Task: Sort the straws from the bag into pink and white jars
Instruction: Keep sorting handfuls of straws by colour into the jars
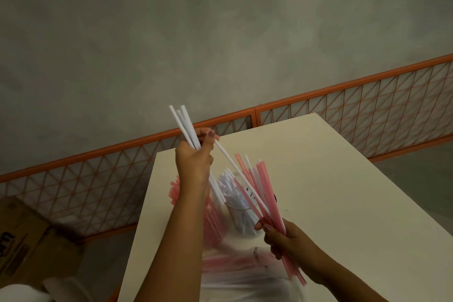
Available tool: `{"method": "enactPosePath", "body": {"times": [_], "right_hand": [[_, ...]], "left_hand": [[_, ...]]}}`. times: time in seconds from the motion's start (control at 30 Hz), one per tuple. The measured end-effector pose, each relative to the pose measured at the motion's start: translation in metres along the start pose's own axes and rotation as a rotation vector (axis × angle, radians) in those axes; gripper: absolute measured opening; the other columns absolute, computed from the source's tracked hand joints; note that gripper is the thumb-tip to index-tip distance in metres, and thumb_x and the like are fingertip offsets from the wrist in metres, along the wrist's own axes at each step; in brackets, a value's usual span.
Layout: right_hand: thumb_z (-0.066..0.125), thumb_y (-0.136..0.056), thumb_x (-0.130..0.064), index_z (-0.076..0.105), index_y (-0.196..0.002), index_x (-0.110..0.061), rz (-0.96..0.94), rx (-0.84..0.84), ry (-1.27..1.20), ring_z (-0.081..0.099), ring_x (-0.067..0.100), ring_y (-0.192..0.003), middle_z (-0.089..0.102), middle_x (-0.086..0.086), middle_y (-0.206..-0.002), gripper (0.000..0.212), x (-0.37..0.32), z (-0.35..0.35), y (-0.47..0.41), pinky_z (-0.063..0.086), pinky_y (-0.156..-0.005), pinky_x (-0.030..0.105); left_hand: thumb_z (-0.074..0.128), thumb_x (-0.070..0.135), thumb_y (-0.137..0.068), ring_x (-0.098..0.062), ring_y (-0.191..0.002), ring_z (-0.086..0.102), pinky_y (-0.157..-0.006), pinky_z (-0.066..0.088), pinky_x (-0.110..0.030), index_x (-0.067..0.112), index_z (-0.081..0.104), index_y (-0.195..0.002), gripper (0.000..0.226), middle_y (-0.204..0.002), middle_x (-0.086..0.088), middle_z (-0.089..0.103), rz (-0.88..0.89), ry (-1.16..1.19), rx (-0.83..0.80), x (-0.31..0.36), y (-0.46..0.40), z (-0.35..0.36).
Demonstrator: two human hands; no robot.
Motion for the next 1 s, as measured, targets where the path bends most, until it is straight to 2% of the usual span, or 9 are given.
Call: {"method": "enactPosePath", "body": {"times": [0.07,0.1,0.23,0.43,0.53,0.73,0.83,0.9,1.0], "right_hand": [[0.047,-0.096,-0.025,0.064,-0.103,-0.011,0.002,0.018,-0.005,0.043,0.009,-0.054,0.048,-0.002,-0.066,0.023,0.002,-0.002,0.000,0.043,-0.056,0.023],[0.047,-0.096,-0.025,0.064,-0.103,-0.011,0.003,0.024,-0.007,0.043,0.009,-0.054,0.048,-0.002,-0.066,0.023,0.002,-0.002,0.000,0.043,-0.056,0.023],[0.046,-0.096,-0.023,0.062,-0.104,-0.008,-0.007,0.061,-0.011,0.045,0.009,-0.053,0.049,-0.002,-0.064,0.023,0.000,-0.006,0.001,0.044,-0.056,0.023],[0.045,-0.097,-0.019,0.064,-0.098,-0.012,-0.069,0.209,-0.064,0.042,0.013,-0.054,0.045,0.003,-0.065,0.021,-0.002,-0.023,0.005,0.040,-0.054,0.026],[0.046,-0.096,-0.021,0.065,-0.098,-0.011,-0.092,0.250,-0.120,0.043,0.015,-0.054,0.047,0.002,-0.065,0.021,-0.004,-0.029,0.007,0.041,-0.054,0.028],[0.045,-0.095,-0.021,0.063,-0.101,-0.007,-0.138,0.241,-0.176,0.041,0.014,-0.052,0.045,0.000,-0.060,0.024,-0.012,-0.032,0.007,0.040,-0.051,0.025],[0.045,-0.095,-0.022,0.063,-0.101,-0.008,-0.140,0.249,-0.185,0.041,0.016,-0.053,0.045,0.000,-0.061,0.024,-0.014,-0.032,0.004,0.040,-0.052,0.026],[0.045,-0.095,-0.022,0.063,-0.101,-0.008,-0.139,0.250,-0.188,0.041,0.015,-0.053,0.046,0.000,-0.061,0.024,-0.015,-0.032,0.003,0.041,-0.052,0.026],[0.044,-0.095,-0.021,0.064,-0.100,-0.008,-0.139,0.255,-0.195,0.041,0.014,-0.052,0.046,-0.002,-0.060,0.024,-0.015,-0.035,0.002,0.041,-0.052,0.026]], "left_hand": [[0.058,0.018,-0.090,-0.002,-0.046,0.047,-0.040,0.036,-0.014,0.010,0.057,-0.083,0.010,-0.067,-0.001,0.062,0.026,0.097,0.030,0.005,-0.002,-0.002],[0.054,0.017,-0.092,-0.002,-0.046,0.049,-0.041,0.036,-0.014,0.015,0.055,-0.079,0.014,-0.059,0.006,0.060,0.046,0.132,0.050,0.007,-0.002,-0.004],[0.044,0.019,-0.097,-0.004,-0.046,0.056,-0.046,0.044,-0.017,0.018,0.047,-0.079,0.019,-0.045,0.008,0.053,0.036,0.233,0.115,-0.002,-0.001,-0.012],[0.038,0.015,-0.099,-0.002,-0.040,0.039,-0.049,0.040,-0.018,0.020,0.040,-0.079,0.021,-0.059,0.001,0.035,0.058,0.401,0.332,-0.006,-0.009,-0.035],[0.037,0.013,-0.100,-0.002,-0.040,0.037,-0.049,0.040,-0.018,0.022,0.040,-0.082,0.020,-0.062,0.001,0.034,0.076,0.470,0.414,-0.007,-0.011,-0.045],[0.037,0.012,-0.100,-0.002,-0.042,0.037,-0.047,0.041,-0.018,0.020,0.038,-0.086,0.016,-0.064,0.000,0.036,0.132,0.470,0.398,-0.006,-0.013,-0.032],[0.037,0.013,-0.099,-0.002,-0.044,0.040,-0.047,0.042,-0.017,0.013,0.037,-0.097,0.003,-0.065,0.001,0.038,0.162,0.391,0.364,-0.009,-0.011,-0.019],[0.038,0.013,-0.099,-0.002,-0.046,0.041,-0.048,0.042,-0.018,0.013,0.037,-0.101,0.002,-0.067,0.001,0.040,0.146,0.392,0.367,-0.015,-0.011,-0.017],[0.038,0.014,-0.099,-0.003,-0.046,0.040,-0.048,0.042,-0.018,0.019,0.041,-0.093,0.008,-0.067,0.002,0.040,0.113,0.440,0.414,-0.015,-0.017,-0.024]]}}
Point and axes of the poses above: each hand's wrist, its own y-axis away from the middle knuckle, its own z-axis out of the palm, x = y × z, the point moved 8 cm from there along -y, towards the middle knuckle
